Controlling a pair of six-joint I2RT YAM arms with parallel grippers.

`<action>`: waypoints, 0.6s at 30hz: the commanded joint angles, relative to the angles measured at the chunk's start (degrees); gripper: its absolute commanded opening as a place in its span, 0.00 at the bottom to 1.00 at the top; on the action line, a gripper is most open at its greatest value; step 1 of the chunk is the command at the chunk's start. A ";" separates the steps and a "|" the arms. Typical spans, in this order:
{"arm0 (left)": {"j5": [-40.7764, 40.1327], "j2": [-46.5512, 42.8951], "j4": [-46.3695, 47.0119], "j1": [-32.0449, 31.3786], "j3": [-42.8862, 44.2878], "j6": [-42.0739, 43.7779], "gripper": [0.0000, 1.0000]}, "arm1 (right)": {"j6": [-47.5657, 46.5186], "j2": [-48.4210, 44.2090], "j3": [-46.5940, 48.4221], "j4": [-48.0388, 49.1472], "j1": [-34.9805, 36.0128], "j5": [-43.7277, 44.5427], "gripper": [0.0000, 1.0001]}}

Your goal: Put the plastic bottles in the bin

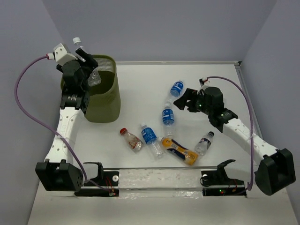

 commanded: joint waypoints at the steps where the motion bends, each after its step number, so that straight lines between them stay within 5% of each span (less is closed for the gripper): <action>1: 1.44 -2.48 5.25 0.35 -1.24 -2.32 0.99 | -3.00 6.95 7.16 5.03 0.64 7.69 0.90; 10: 6.97 -15.21 3.05 0.35 -5.19 -1.96 0.99 | -4.41 28.22 26.58 -3.66 0.64 23.14 0.94; 18: 30.08 -27.09 3.31 -2.29 -9.24 -3.37 0.99 | -3.62 42.64 40.30 -12.28 0.64 32.92 0.99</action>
